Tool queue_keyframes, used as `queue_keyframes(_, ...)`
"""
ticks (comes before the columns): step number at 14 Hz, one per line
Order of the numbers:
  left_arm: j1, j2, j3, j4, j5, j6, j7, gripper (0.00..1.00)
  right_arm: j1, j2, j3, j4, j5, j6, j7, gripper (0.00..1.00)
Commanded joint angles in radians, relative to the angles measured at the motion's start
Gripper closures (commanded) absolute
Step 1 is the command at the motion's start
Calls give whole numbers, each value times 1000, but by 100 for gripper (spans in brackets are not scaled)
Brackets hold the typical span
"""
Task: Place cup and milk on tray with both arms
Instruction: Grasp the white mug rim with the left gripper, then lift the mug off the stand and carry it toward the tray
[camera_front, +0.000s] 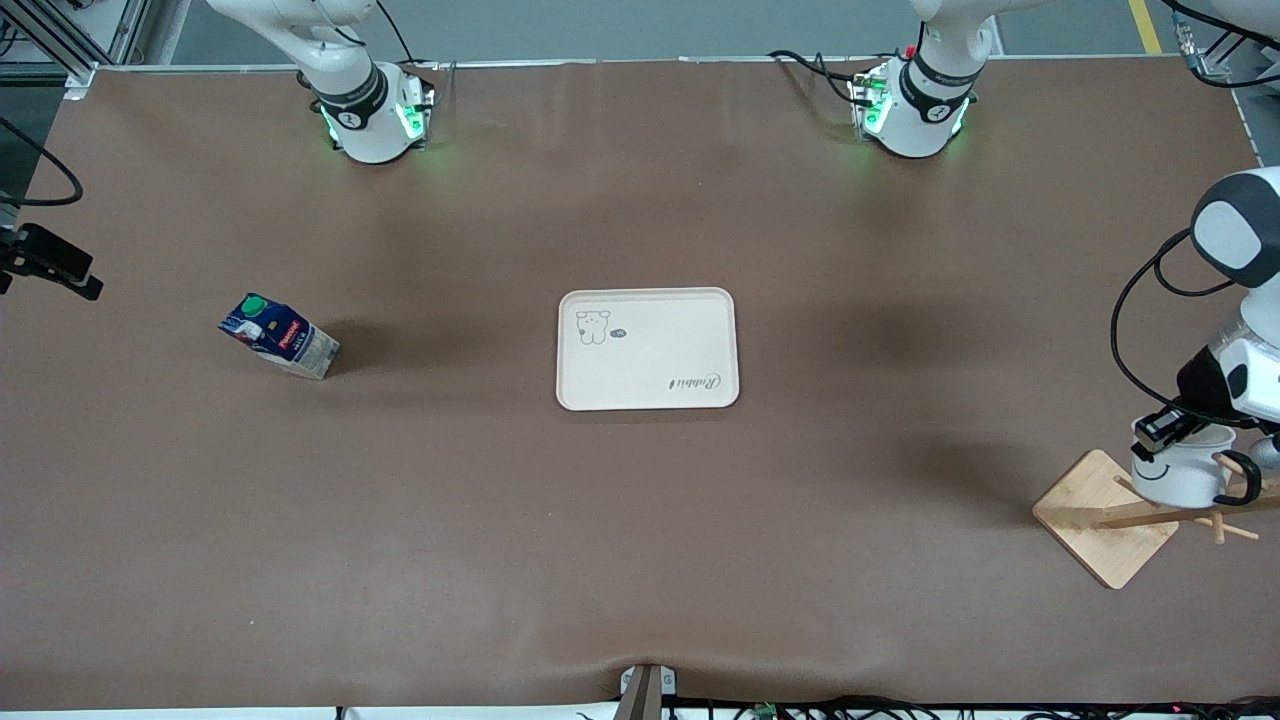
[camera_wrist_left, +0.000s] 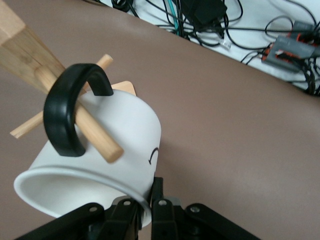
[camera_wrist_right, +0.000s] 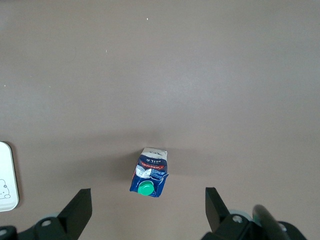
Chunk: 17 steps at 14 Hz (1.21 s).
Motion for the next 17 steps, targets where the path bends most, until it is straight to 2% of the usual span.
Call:
queue_keyframes(1,-4,-35,-27,6,56,-67,-3,100,-12,-3,10,13,1,-15,-7,0)
queue_keyframes(4,-5,-56,-48,29,57,-133,-5,100,-3,-6,13,14,1,-25,-8,0)
queue_keyframes(6,-5,-55,-62,78,57,-203,-5,100,-1,-3,14,14,-2,-25,-11,0)
queue_keyframes(9,-51,-57,-62,103,57,-254,-32,100,-4,-1,14,11,-1,-25,-8,0)
queue_keyframes(14,-174,-35,-77,110,56,-334,-233,100,-9,17,11,2,55,-23,-13,0)
queue_keyframes(17,-267,0,-85,110,48,-366,-443,100,-3,45,11,-3,56,-25,-8,0)
